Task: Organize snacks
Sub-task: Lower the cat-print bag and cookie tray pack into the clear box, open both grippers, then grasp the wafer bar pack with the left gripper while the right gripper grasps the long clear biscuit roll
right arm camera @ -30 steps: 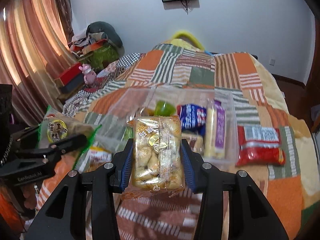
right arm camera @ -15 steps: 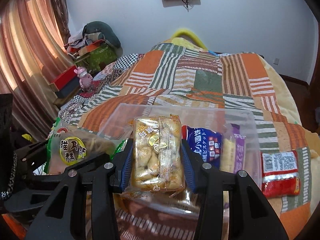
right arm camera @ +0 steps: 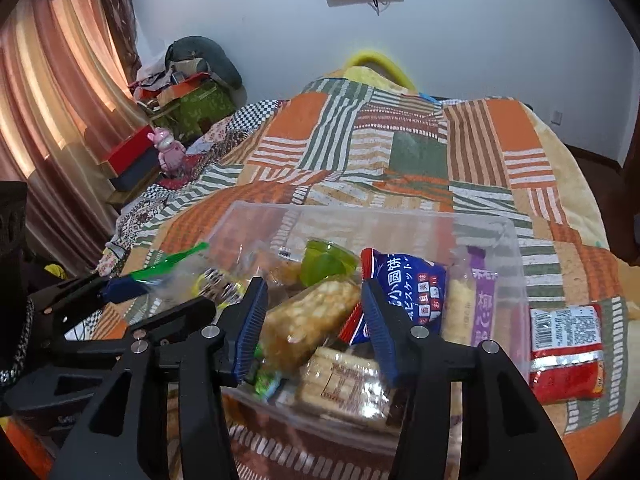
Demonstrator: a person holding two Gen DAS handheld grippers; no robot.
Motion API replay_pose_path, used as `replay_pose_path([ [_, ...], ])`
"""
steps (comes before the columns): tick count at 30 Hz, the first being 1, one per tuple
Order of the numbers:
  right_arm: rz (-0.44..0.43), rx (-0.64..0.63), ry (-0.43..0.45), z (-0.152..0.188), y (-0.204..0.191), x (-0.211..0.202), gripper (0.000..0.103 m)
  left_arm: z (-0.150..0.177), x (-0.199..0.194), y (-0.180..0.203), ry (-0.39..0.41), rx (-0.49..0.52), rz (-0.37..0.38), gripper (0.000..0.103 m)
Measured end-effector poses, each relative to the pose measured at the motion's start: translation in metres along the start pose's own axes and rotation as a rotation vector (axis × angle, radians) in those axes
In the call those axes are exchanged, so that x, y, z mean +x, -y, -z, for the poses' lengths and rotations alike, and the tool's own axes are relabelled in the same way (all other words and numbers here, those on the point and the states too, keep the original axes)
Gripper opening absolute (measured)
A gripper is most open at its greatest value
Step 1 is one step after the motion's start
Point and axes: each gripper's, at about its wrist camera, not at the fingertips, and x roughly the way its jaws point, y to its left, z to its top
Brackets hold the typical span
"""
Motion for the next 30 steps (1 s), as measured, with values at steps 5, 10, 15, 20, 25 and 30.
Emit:
replay_pose_path([
  [5,-0.008,-0.023,0.005,0.008,-0.008,-0.02,0.046,0.007,-0.027,0.005,0.022,0.036,-0.013,0.061],
  [10,-0.015,-0.058,0.001,0.024,-0.022,-0.039,0.051,0.022,-0.054,0.005,0.031,0.06,-0.038,0.062],
  [15,-0.035,-0.073,-0.029,0.043,-0.034,-0.046,0.052,0.045,-0.078,-0.004,0.016,0.042,-0.055,0.063],
  [20,-0.053,-0.083,-0.085,0.068,-0.049,-0.039,0.054,0.07,-0.087,-0.017,-0.023,0.009,-0.068,0.063],
  [25,-0.075,-0.101,-0.165,0.094,-0.066,-0.02,0.056,0.098,-0.093,-0.022,-0.059,0.016,-0.087,0.063],
  [30,-0.076,-0.137,-0.244,0.114,-0.081,0.002,0.056,0.118,-0.091,-0.024,-0.096,0.006,-0.082,0.063],
])
